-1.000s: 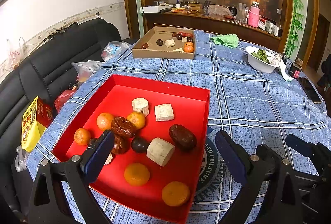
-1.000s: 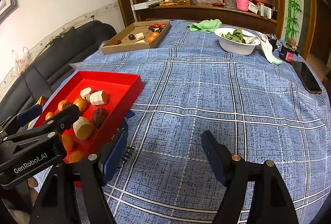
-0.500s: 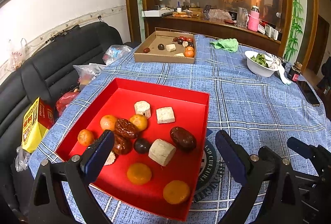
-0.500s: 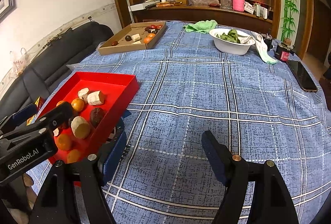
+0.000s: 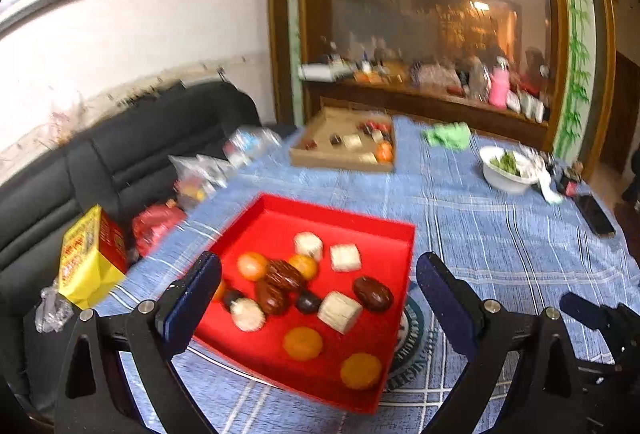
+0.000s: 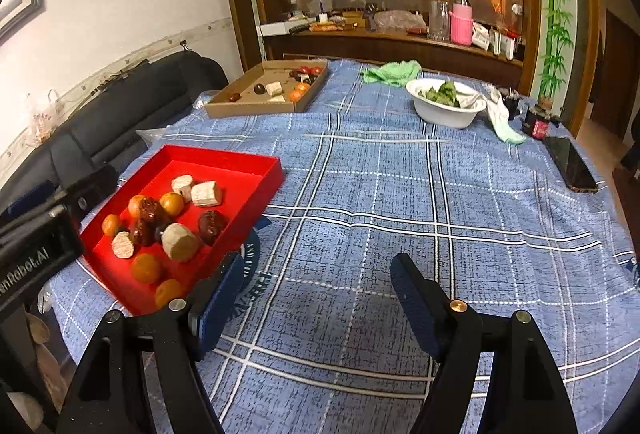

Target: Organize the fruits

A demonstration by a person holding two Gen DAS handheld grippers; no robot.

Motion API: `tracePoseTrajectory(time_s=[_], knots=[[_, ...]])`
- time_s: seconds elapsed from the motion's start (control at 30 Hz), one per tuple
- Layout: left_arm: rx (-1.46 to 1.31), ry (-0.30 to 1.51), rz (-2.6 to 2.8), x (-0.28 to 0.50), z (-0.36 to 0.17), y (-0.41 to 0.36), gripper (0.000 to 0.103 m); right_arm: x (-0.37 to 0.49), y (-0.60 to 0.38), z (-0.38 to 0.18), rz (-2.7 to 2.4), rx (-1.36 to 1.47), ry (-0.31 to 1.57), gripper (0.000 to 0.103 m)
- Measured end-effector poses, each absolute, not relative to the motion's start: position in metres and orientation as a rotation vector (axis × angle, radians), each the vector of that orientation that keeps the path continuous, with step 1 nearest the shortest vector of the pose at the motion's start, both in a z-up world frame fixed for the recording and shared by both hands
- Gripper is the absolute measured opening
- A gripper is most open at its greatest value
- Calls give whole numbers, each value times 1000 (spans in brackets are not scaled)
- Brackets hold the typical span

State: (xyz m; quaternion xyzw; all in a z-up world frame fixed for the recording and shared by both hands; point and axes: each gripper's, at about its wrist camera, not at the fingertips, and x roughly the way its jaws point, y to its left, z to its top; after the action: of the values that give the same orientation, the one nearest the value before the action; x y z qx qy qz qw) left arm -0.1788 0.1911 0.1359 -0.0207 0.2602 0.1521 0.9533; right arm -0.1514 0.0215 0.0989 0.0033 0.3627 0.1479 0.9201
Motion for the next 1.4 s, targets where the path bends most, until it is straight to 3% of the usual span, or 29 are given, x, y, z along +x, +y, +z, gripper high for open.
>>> tracePoseTrajectory(time_s=[0.07,0.27,0.77,1.4], knots=[[-41,454,355,-197,150,191,103,-159,22,105,303,-3,725,82],[-90,336,409,-238,170,196,103,-186,28,124,312,-34,652,87],[-88,450,351,-240,159,192,103,-217,38,133,336,-69,605,93],[-89,594,277,-203,125,188,103,-187,41,109,321,-65,689,93]])
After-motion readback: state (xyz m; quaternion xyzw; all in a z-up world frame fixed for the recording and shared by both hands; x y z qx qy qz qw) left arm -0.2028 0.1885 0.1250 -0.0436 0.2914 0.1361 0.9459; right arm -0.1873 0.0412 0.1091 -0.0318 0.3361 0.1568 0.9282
